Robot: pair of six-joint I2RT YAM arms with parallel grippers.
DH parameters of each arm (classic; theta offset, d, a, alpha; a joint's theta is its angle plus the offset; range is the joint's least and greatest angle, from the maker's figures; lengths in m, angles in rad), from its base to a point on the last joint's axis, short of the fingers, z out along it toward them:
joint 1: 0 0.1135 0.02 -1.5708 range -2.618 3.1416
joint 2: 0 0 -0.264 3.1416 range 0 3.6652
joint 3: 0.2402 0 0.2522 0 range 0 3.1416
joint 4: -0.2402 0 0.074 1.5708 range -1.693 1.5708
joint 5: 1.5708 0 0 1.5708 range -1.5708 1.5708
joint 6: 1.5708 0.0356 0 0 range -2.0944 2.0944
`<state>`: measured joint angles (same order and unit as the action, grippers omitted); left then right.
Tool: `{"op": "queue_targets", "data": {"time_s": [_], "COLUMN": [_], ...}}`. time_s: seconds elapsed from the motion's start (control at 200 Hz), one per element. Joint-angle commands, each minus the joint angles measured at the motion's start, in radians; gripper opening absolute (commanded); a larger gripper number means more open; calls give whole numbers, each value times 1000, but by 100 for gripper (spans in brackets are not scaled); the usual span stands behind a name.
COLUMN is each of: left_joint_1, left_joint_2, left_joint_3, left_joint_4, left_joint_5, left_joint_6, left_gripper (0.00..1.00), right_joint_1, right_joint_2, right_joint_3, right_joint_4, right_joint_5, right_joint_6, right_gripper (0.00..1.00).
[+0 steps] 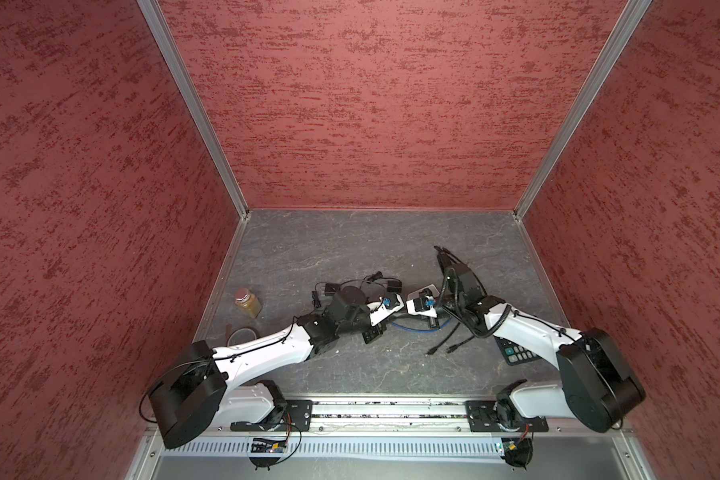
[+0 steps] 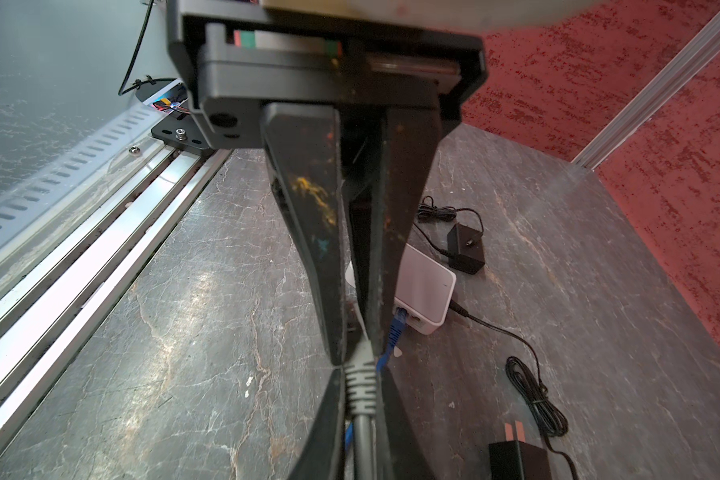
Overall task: Insert the plug into the switch port
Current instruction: 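Carry the grey plug toward the right gripper and pass it over, then carry the grey plug to the switch with right while left draws back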
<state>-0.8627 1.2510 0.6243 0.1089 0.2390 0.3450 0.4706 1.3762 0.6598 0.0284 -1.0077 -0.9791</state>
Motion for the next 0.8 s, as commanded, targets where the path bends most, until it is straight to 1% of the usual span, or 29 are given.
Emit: {"op": "queue_targets", "data": {"time_s": [0.0, 0.035, 0.055, 0.09, 0.16, 0.18, 0.23, 0.301, 0.391, 0.436, 0.486, 0.556, 0.566, 0.797], "left_joint_1": [10, 15, 21, 30, 57, 63, 76, 90, 116, 131, 147, 166, 168, 184], "left_joint_2": [-16, -21, -24, -32, -51, -58, -76, -94, -105, -105, -105, -104, -104, -116], "left_joint_3": [-14, -20, -25, -32, -53, -61, -77, -89, -86, -86, -92, -101, -102, -157], "left_joint_4": [48, 54, 56, 63, 84, 91, 106, 106, 53, 23, 2, -27, -32, -77], "left_joint_5": [-29, -32, -35, -41, -48, -55, -82, -159, -222, -233, -240, -264, -267, -360], "left_joint_6": [-24, -44, -57, -85, -135, -151, -180, -229, -308, -349, -395, -458, -468, -639], "left_gripper": [24, 31, 37, 50, 69, 73, 79, 82, 82, 82, 81, 81, 81, 78], "right_joint_1": [22, 26, 28, 32, 41, 44, 52, 69, 99, 116, 138, 168, 172, 258], "right_joint_2": [-13, -15, -16, -19, -21, -19, -16, -5, 19, 34, 53, 72, 92, 219], "right_joint_3": [-40, -60, -72, -91, -130, -139, -159, -184, -213, -226, -244, -262, -265, -313], "right_joint_4": [88, 132, 161, 212, 306, 333, 389, 461, 553, 597, 654, 720, 728, 931], "right_joint_5": [-29, -17, -7, 8, 48, 63, 93, 145, 220, 260, 315, 374, 384, 502], "right_joint_6": [39, 65, 87, 120, 192, 211, 250, 306, 369, 385, 439, 468, 474, 567], "right_gripper": [3, 2, 2, 1, 1, 1, 1, 0, 0, 0, 0, 0, 0, 0]}}
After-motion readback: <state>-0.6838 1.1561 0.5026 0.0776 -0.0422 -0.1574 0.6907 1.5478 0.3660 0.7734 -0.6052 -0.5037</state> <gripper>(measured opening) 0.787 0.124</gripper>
